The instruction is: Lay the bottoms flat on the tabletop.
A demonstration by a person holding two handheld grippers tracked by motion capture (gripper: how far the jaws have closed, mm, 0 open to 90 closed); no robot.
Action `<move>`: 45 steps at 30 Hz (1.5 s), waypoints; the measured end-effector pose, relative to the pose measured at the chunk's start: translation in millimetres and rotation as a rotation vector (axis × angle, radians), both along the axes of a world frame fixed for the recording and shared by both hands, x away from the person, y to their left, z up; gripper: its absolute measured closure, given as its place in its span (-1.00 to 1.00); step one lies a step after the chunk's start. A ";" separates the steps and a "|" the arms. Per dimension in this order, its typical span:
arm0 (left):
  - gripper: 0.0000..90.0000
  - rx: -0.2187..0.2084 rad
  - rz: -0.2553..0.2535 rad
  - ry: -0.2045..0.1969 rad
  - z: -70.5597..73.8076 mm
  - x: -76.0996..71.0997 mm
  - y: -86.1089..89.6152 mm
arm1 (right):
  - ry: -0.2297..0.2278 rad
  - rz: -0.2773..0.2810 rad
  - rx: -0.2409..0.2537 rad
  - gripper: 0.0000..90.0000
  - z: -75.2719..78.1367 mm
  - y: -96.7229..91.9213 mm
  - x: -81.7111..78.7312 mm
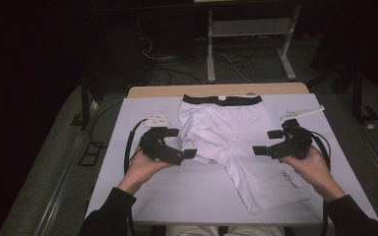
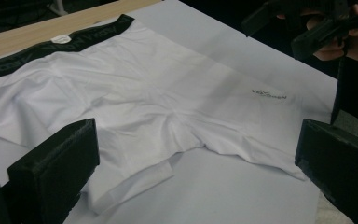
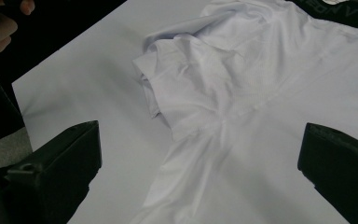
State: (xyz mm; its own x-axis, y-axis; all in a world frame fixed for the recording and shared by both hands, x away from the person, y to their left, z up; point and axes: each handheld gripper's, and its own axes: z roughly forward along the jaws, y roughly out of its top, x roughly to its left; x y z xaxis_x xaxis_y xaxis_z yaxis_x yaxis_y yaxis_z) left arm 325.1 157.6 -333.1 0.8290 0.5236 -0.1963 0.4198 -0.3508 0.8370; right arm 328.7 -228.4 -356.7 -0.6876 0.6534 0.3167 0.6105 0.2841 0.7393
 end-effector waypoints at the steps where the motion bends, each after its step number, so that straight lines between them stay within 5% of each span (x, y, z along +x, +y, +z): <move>1: -1.00 -0.003 0.003 0.002 0.6 2.0 1.9 | -0.001 0.005 -0.002 -1.00 0.1 3.0 2.2; 22: -1.00 -0.051 0.131 0.034 -4.9 34.8 32.8 | 0.000 0.071 -0.025 -1.00 -7.0 57.6 28.5; 34: -1.00 -0.032 0.212 0.059 -24.9 59.2 44.2 | 0.000 0.091 -0.021 -1.00 -10.6 85.8 43.5; 45: -1.00 -0.061 0.266 0.076 -48.0 72.0 52.1 | 0.039 0.139 -0.019 -0.90 -28.1 120.6 52.3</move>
State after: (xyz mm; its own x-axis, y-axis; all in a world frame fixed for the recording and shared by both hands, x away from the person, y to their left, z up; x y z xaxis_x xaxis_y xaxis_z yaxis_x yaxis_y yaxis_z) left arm 397.1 209.6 -381.1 0.6454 0.7064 -0.2907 0.5530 -0.1696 0.8157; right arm 381.0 -107.8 -384.8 -0.7594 0.5590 0.3329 0.5922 0.3818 0.7096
